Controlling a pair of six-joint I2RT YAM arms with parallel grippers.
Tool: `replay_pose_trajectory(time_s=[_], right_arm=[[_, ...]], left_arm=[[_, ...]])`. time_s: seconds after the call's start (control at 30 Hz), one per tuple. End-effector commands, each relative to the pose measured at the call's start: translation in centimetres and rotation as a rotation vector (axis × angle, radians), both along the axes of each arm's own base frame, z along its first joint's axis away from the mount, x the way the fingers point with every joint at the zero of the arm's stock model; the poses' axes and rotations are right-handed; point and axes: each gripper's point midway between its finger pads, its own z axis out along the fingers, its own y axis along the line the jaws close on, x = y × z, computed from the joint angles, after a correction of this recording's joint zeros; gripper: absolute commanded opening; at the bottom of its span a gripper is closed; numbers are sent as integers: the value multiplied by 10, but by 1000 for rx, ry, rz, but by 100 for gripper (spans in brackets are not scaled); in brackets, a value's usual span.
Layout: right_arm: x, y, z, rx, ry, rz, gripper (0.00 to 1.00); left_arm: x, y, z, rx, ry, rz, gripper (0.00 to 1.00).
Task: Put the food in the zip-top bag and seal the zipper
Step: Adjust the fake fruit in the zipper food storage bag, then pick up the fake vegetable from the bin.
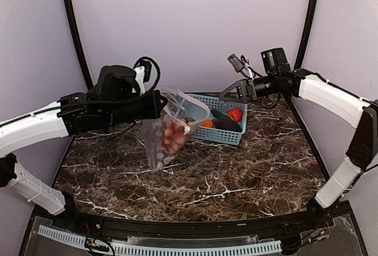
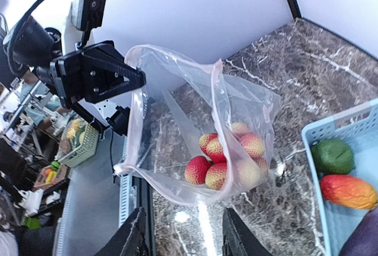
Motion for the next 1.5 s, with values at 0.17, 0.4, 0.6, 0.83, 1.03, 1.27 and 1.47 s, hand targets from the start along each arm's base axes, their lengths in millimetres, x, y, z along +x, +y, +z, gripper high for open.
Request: replay_pose_trajectory(time_s=[0.17,0.4,0.6,0.83,1.03,1.27,1.47], right_arm=[[52,-26,-34,-130,-3,-147,46],[82,-31,-50,-217,-6,-206,50],[130,-42,-63,-356,-73,-278,59],[172,-53,-110,-563,-147,-256,55],[161,-57,-154,-667,-55,-175,59],[132,-54,-184,-717,28,-116,70],[120,-56,-197,-792,57,-109,82]], left_arm=[[3,33,-38,235,62,12,1],[1,25,-28,257,89,-32,1],[6,25,-2,326,77,-65,1],[16,56,13,558,110,-113,1],[21,53,-9,655,173,-208,1],[15,16,-51,543,253,-326,1],[16,6,-57,471,232,-332,1]])
